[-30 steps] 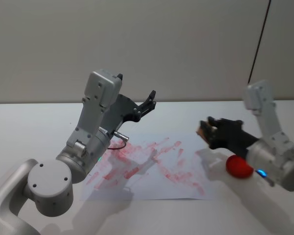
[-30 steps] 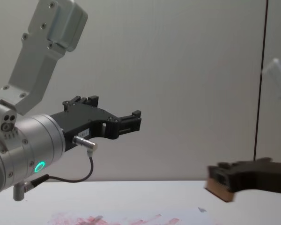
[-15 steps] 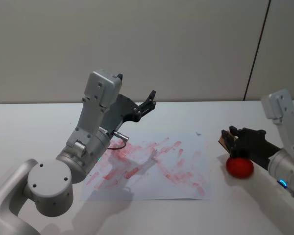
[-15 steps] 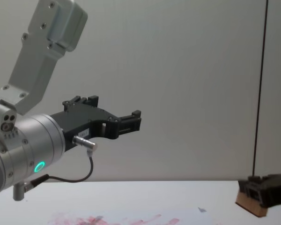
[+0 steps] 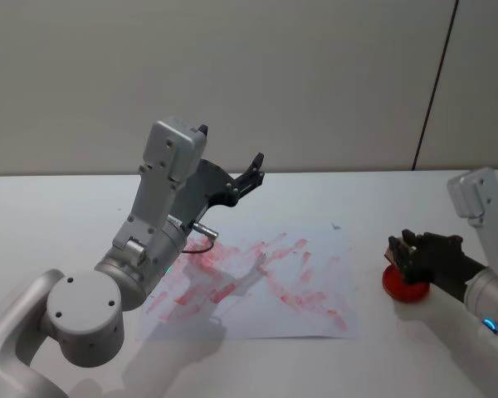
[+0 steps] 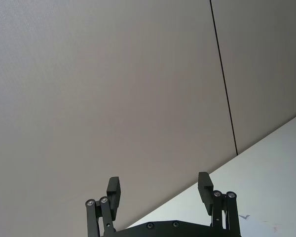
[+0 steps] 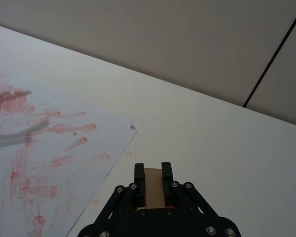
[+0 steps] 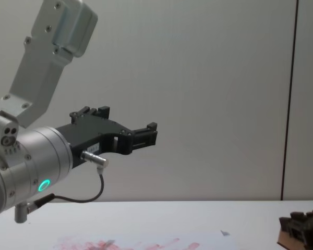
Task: Use the one hand to pick up the stamp and affix it onto the A4 paper.
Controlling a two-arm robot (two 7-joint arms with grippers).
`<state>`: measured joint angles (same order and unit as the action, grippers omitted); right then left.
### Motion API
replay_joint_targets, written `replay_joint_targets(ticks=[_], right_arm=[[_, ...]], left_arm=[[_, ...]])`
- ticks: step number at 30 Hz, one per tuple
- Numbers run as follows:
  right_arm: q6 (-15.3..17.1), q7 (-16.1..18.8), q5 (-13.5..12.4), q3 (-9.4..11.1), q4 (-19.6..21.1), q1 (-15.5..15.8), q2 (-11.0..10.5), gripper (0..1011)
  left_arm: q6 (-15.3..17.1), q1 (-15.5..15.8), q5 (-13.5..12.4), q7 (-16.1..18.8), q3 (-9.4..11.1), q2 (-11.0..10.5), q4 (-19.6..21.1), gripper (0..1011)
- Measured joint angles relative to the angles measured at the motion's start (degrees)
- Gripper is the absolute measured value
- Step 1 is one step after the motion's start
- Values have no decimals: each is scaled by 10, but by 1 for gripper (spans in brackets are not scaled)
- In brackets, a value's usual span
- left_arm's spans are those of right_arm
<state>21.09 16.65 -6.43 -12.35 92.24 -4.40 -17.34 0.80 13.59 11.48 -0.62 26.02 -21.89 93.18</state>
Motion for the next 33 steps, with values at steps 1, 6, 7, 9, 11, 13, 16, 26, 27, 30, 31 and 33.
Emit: replay_joint_targets(ticks=[1, 6, 7, 9, 11, 13, 16, 26, 27, 30, 31, 33], right_arm=[[0, -1, 1, 0, -1, 1, -1, 194], [1, -4, 4, 0, -5, 3, -2, 195], [1, -4, 5, 0, -5, 3, -2, 195], [1, -4, 6, 0, -6, 3, -2, 194], [2, -4, 7, 0, -8, 3, -2, 195], [3, -4, 8, 0, -9, 2, -2, 195], [4, -3, 10, 0, -11, 2, -3, 194], [6, -2, 13, -1, -13, 0, -3, 195], [6, -2, 13, -1, -13, 0, -3, 214], [6, -2, 13, -1, -14, 0, -3, 264], [6, -2, 13, -1, -14, 0, -3, 301], [6, -2, 14, -1, -14, 0, -3, 359]], left_arm=[[0, 0, 0, 0, 0, 0, 0, 1001], [0, 0, 0, 0, 0, 0, 0, 1001], [0, 0, 0, 0, 0, 0, 0, 1001], [0, 0, 0, 0, 0, 0, 0, 1001], [0, 0, 0, 0, 0, 0, 0, 1001], [0, 0, 0, 0, 0, 0, 0, 1001], [0, 0, 0, 0, 0, 0, 0, 1001], [0, 0, 0, 0, 0, 0, 0, 1001], [0, 0, 0, 0, 0, 0, 0, 1001], [0, 0, 0, 0, 0, 0, 0, 1001], [0, 0, 0, 0, 0, 0, 0, 1001], [0, 0, 0, 0, 0, 0, 0, 1001]])
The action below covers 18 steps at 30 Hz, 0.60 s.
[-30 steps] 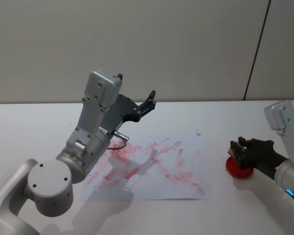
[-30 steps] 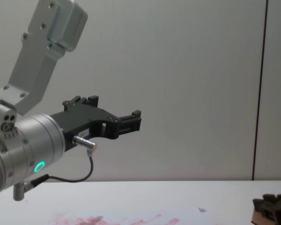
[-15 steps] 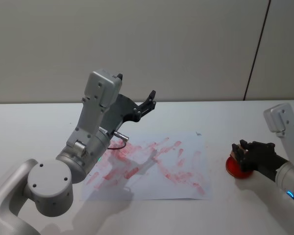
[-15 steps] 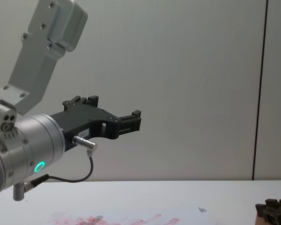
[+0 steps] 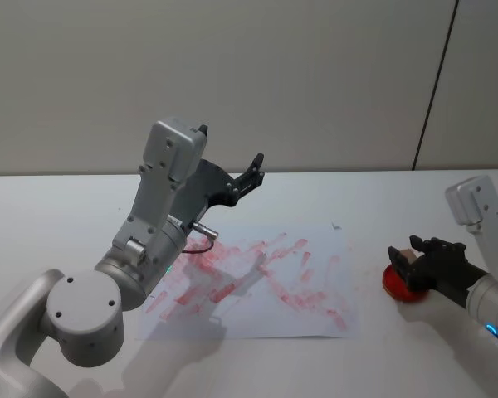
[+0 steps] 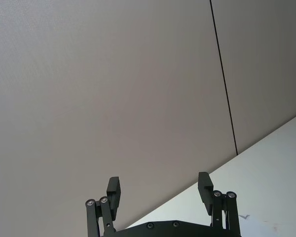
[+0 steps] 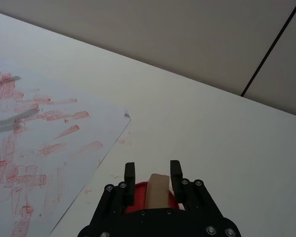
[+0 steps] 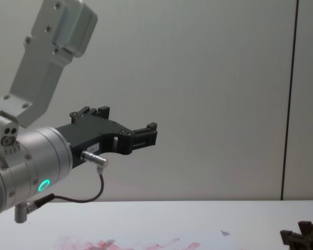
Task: Use the one hand to pick up the stamp and affix it onto the A4 paper.
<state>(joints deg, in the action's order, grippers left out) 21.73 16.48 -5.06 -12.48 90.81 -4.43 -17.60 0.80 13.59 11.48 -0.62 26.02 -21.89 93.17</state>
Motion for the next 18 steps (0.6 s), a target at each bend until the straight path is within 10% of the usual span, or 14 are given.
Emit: replay_joint_targets(ticks=[18], right_arm=[[1, 1, 1, 0, -1, -1, 0, 917]], left_arm=[[0, 0, 0, 0, 0, 0, 0, 1001]])
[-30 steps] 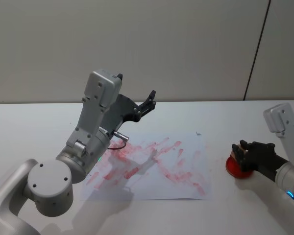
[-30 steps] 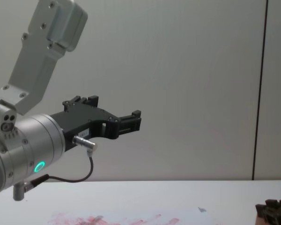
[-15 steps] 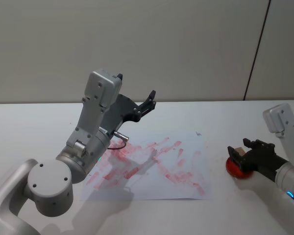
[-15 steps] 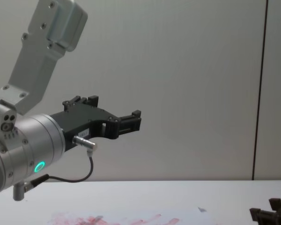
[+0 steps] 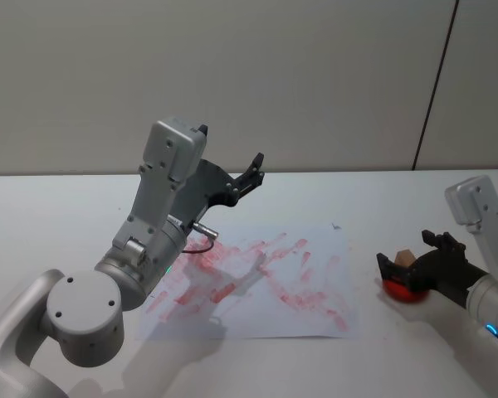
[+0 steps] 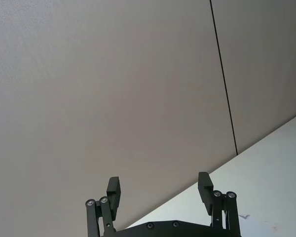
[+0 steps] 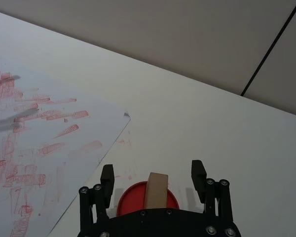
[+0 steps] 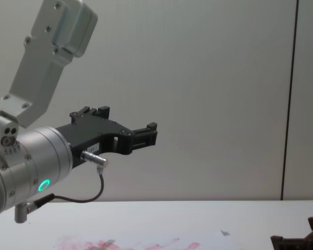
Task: Use the one hand to pick up the stamp and affix it onto the A4 paper.
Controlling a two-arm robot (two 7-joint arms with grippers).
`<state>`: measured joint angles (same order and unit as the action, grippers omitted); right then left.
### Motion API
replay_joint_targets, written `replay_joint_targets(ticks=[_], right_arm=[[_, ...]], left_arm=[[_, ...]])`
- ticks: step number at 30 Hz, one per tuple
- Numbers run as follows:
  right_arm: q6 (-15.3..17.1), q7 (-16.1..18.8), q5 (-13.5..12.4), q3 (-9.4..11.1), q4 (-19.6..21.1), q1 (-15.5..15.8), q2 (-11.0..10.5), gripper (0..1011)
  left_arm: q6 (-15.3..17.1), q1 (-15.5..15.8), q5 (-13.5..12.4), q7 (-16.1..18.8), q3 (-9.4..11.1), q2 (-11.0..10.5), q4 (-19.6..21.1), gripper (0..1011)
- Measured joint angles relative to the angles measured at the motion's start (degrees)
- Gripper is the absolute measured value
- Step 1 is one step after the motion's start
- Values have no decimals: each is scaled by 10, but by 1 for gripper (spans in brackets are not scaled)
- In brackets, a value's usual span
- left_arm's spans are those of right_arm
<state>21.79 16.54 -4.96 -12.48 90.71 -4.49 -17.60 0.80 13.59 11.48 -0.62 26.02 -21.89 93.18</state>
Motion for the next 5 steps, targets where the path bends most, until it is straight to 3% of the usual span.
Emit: replay_joint_targets(ticks=[5], right_arm=[[0, 0, 0, 0, 0, 0, 0, 1001]], left_arm=[[0, 0, 0, 0, 0, 0, 0, 1001]])
